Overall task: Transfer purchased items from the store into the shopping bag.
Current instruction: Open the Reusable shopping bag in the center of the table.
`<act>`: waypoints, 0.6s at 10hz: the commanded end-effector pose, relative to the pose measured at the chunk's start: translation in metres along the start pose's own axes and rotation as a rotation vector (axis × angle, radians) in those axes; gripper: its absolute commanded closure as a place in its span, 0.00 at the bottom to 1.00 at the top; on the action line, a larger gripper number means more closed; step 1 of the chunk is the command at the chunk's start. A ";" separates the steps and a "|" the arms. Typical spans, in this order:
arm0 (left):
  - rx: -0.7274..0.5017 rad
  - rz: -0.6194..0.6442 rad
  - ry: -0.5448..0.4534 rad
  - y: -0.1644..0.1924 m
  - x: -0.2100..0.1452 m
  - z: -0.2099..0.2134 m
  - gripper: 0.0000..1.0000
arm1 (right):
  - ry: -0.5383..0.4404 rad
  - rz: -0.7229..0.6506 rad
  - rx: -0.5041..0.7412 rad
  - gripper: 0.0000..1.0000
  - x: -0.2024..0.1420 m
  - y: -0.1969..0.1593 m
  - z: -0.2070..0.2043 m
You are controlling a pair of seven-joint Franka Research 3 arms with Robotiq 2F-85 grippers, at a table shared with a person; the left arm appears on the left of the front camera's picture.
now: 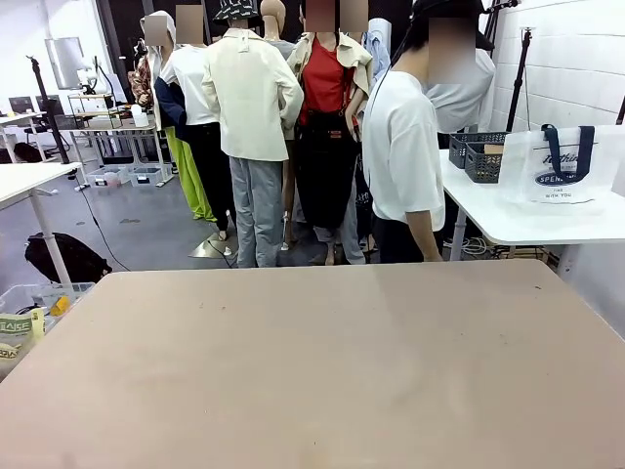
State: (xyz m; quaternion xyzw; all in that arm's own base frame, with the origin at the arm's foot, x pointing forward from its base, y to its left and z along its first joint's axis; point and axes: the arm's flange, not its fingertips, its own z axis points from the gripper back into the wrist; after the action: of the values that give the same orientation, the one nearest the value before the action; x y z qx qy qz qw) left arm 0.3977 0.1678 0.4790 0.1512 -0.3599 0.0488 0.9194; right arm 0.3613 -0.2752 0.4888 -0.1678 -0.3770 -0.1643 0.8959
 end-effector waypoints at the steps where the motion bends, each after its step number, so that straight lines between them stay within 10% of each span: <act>1: 0.004 -0.030 -0.004 0.001 0.001 0.002 0.00 | 0.004 0.015 -0.004 0.00 0.005 -0.003 0.003; 6: 0.004 -0.030 -0.004 0.001 0.001 0.002 0.00 | 0.004 0.015 -0.004 0.00 0.005 -0.003 0.003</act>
State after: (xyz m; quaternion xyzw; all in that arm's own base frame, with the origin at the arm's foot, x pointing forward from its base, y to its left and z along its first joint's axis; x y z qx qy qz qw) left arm 0.3981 0.1669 0.4793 0.1524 -0.3598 0.0436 0.9195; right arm 0.3620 -0.2767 0.4945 -0.1709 -0.3804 -0.1624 0.8943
